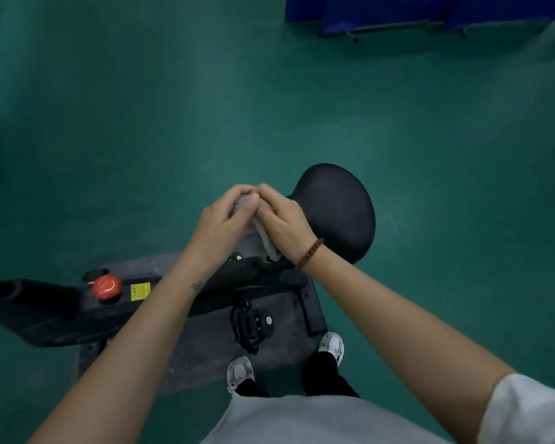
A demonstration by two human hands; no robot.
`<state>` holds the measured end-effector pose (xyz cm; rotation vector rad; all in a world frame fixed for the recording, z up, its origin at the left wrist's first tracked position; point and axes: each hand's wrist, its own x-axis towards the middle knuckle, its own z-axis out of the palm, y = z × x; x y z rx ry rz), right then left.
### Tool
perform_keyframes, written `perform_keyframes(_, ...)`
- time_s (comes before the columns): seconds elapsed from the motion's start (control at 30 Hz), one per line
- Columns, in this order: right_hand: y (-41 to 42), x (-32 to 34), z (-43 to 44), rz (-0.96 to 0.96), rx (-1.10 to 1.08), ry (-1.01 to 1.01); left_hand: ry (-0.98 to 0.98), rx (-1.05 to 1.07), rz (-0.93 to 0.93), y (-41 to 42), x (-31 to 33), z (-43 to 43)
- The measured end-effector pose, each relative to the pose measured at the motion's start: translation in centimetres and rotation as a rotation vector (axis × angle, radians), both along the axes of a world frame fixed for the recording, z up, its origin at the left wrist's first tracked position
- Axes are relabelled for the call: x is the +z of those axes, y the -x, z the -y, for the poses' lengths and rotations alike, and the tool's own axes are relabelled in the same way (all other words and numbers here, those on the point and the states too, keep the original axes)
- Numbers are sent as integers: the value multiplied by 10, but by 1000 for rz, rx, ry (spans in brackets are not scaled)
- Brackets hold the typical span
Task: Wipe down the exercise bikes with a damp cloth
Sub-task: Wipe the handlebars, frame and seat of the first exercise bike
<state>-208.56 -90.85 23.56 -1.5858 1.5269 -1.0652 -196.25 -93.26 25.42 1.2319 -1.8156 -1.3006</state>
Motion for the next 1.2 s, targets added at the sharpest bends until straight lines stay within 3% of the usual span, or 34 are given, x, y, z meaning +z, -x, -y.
perform_keyframes(0.13,17,11,-5,76,-51,-4,-37,-88,16,6,3,-6)
perform_keyframes(0.27,63,9,11,135,-183,-46,169,168,198,4,17,-3)
perform_keyframes(0.4,125,-11,27,-279,-247,-86,542,454,446,-3,34,0)
perform_keyframes(0.5,146,-34,28,-626,-90,-185,480,354,568,19,12,-9)
perform_keyframes(0.6,152,-47,25,-688,-24,-160,281,177,655,51,-23,-25)
perform_keyframes(0.7,155,-49,26,-658,-38,-119,402,260,785,66,-39,-21)
perform_keyframes(0.83,158,-53,27,-640,-35,-85,392,240,725,90,-56,-12)
perform_keyframes(0.97,159,-55,27,-629,-40,-77,481,376,669,108,-79,-25)
perform_keyframes(1.07,159,-56,27,-617,-42,-70,473,401,533,123,-96,-45)
perform_keyframes(1.2,158,-55,26,-606,-44,-78,309,404,214,153,-108,-76)
